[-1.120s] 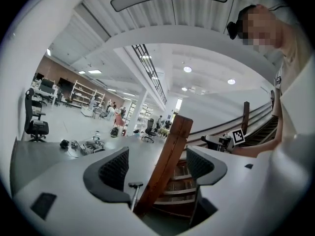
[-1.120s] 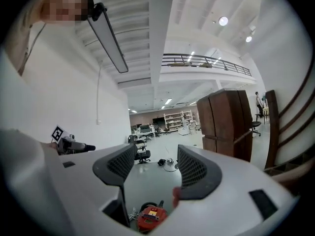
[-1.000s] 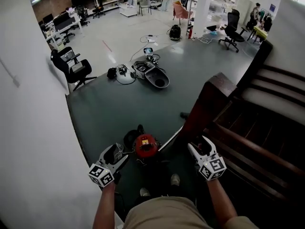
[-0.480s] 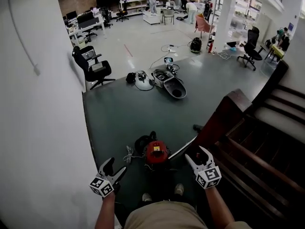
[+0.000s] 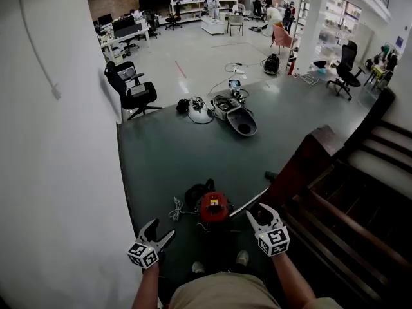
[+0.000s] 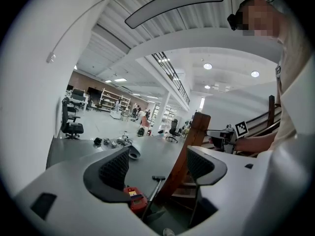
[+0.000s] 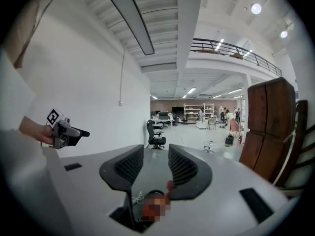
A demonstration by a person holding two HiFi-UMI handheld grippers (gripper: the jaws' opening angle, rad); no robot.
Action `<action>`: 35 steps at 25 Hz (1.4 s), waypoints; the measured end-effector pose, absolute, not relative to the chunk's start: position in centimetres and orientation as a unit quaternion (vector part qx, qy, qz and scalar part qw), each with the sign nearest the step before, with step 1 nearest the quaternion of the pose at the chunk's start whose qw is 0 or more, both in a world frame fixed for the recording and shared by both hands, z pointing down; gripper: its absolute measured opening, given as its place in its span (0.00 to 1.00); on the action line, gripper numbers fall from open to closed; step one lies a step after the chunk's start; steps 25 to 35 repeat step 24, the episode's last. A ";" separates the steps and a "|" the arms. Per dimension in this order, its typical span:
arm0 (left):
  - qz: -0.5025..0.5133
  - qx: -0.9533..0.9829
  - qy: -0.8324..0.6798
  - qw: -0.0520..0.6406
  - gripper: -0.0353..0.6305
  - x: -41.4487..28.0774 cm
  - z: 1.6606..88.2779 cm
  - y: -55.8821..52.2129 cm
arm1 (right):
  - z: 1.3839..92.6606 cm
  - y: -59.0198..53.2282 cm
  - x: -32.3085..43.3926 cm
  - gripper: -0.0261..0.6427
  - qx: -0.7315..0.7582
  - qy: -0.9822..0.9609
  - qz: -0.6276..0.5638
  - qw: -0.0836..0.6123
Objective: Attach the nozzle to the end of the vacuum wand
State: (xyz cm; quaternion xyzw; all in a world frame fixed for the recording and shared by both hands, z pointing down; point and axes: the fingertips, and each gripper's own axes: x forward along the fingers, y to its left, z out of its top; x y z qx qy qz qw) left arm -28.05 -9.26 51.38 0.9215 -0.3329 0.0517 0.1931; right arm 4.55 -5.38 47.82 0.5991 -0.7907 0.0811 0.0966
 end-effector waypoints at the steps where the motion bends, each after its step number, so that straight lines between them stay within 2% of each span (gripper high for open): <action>1: 0.053 0.922 -0.332 0.193 0.62 -27.8 51.4 -9.3 | 47.8 -5.3 4.6 0.27 0.602 -0.788 0.074 0.103; 19: 0.077 0.928 -0.300 0.209 0.62 -23.1 52.7 -10.3 | 46.9 -5.0 5.7 0.21 0.609 -0.786 0.065 0.083; 35: 0.081 0.927 -0.297 0.212 0.62 -22.6 53.2 -10.1 | 47.0 -4.7 6.6 0.20 0.616 -0.780 0.071 0.080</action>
